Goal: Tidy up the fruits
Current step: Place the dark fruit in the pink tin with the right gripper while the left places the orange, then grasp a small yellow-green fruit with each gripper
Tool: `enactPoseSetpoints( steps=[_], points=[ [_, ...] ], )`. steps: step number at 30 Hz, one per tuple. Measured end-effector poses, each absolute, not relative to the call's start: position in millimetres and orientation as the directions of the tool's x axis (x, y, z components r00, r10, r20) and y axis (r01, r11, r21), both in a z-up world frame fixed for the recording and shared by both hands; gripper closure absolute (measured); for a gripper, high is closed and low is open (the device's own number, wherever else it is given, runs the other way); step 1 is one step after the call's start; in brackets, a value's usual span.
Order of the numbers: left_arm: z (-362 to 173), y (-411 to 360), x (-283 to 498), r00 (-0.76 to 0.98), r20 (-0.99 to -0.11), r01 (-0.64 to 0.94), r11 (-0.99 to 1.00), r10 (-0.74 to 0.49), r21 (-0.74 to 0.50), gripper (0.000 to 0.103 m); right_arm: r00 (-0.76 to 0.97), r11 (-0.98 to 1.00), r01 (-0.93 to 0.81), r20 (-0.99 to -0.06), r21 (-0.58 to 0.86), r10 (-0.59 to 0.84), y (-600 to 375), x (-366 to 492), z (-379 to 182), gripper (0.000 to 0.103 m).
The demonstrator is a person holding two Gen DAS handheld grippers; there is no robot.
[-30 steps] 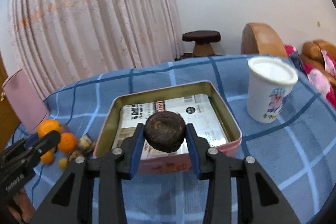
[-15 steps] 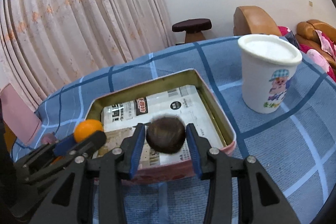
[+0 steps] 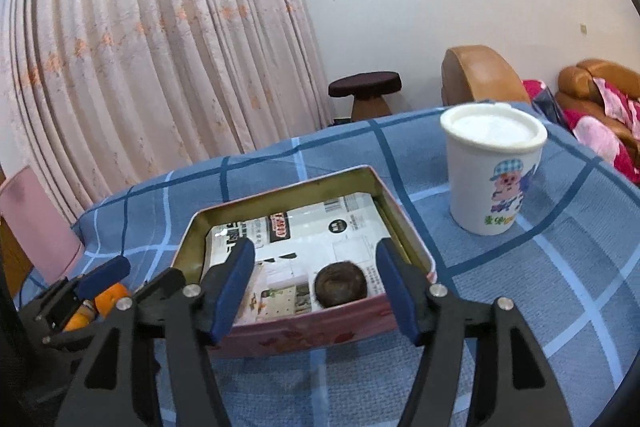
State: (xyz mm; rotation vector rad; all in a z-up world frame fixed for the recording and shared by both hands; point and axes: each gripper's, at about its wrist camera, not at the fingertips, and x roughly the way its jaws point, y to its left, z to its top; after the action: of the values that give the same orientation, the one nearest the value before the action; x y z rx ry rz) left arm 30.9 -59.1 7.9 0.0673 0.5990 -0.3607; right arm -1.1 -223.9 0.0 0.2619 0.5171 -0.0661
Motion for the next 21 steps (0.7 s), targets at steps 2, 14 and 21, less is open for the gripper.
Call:
enactPoseSetpoints(
  steps=[2,14,21],
  points=[
    [8.2,-47.1,30.0,0.763,-0.565,0.348,0.936,-0.315,-0.053,0.028,0.869,0.967,0.106,-0.494,0.232,0.023,-219.5,-2.6,0.4,0.037],
    [3.4,22.9,26.4,0.725,-0.633,0.304,0.951,-0.271,-0.059,0.028,0.808,0.964,-0.169,-0.531,0.207,0.256,-164.1,-7.3,-6.6,0.066],
    [-7.5,38.2,14.0,0.69,-0.667,0.357,0.934,-0.28,-0.023,0.028,0.742,0.927,-0.327,-0.558,0.184,0.372,-131.1,-14.3,-12.8,0.068]
  ],
)
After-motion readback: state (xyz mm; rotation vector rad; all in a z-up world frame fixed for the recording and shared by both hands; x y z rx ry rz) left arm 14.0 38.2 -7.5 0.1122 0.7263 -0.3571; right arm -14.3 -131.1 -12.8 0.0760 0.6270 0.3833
